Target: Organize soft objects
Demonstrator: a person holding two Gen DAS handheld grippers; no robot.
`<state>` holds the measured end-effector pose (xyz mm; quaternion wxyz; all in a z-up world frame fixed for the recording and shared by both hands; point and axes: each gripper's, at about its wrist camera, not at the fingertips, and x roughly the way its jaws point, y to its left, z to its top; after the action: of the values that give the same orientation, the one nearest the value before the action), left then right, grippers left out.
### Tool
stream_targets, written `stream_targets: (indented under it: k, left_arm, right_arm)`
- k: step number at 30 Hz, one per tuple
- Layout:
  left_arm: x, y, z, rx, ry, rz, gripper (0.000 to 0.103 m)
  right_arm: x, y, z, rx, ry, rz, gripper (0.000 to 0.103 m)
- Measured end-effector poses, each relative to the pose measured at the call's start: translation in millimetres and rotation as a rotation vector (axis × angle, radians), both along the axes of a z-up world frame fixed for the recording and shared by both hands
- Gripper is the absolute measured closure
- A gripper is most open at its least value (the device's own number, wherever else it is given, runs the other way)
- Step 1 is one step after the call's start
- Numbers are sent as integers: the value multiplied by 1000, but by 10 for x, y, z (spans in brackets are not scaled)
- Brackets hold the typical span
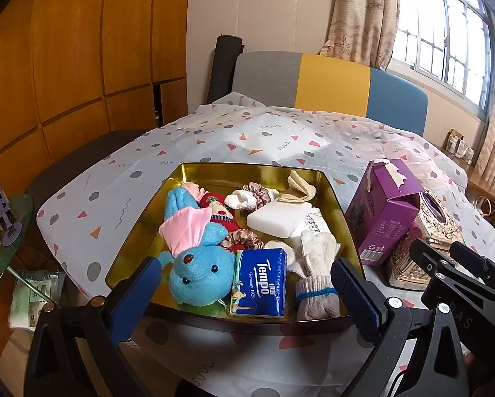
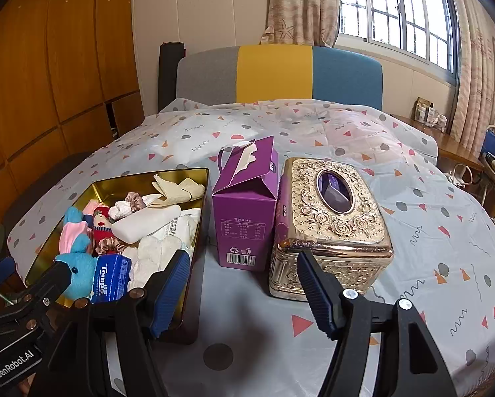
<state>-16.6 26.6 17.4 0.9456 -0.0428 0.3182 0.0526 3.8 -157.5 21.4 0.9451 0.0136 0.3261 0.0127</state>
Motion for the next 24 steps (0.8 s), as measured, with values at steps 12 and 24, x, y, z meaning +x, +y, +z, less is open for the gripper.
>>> stream_targets:
  k: [12, 24]
  left_arm:
    - [-9, 22, -17, 0, 7, 10, 0]
    - [-6, 34, -23, -3, 9, 12, 0]
  right_arm:
    - [-15, 6, -4, -1, 0, 4, 35]
    - [-17, 3, -31, -1, 11, 10, 35]
